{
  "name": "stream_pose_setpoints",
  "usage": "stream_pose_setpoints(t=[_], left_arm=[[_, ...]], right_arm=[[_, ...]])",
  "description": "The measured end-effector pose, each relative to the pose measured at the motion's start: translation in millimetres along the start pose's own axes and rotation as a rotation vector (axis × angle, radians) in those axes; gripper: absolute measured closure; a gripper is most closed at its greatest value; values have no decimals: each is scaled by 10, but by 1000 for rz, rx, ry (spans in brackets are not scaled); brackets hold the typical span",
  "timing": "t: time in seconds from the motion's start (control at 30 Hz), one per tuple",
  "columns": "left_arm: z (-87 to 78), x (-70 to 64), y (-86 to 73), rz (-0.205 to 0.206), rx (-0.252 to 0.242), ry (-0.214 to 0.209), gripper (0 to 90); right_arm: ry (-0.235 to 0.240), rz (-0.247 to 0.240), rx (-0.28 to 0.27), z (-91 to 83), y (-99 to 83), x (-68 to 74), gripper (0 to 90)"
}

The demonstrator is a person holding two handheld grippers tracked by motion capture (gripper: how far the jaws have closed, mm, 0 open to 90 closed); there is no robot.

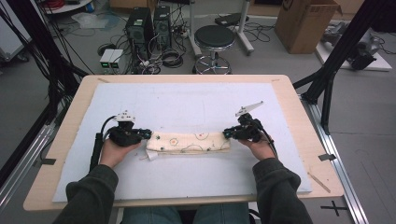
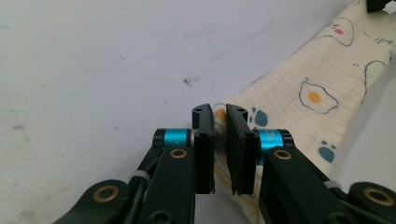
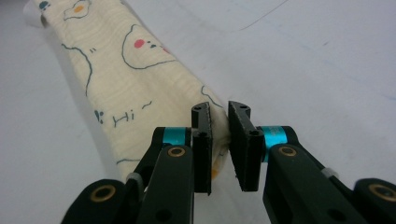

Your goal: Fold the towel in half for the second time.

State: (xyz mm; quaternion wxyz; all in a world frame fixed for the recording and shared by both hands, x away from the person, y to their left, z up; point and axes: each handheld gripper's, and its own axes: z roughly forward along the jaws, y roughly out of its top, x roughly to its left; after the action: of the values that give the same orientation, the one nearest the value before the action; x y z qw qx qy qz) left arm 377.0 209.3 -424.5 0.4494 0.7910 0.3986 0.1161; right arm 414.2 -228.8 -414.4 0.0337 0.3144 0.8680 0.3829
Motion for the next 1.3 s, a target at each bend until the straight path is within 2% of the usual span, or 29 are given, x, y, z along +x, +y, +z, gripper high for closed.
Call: stream_pose_setpoints(t=[0.2,0.27,0.4,0.67,0.93,1.3], left_arm=[[106,61,51,-23,-14,38,815],[149,88,37,-48,-21,43,811],[199,118,10,-49,-9,57,766],[99,128,25,-52,-33,35,636],[-17,79,56,-35,-60,8,592],[-108,16,80,-21,-76,-22,549]], right_arm=[[-40,29,-26,58,22,-137,791],[-43,45,-24,106,16,-174,784],[-53,57,-20,166,5,-206,744],[-35,81,-62,89,-4,-204,591],[-33,86,-104,-31,4,-146,459],[-36,80,-149,-125,14,-76,367]])
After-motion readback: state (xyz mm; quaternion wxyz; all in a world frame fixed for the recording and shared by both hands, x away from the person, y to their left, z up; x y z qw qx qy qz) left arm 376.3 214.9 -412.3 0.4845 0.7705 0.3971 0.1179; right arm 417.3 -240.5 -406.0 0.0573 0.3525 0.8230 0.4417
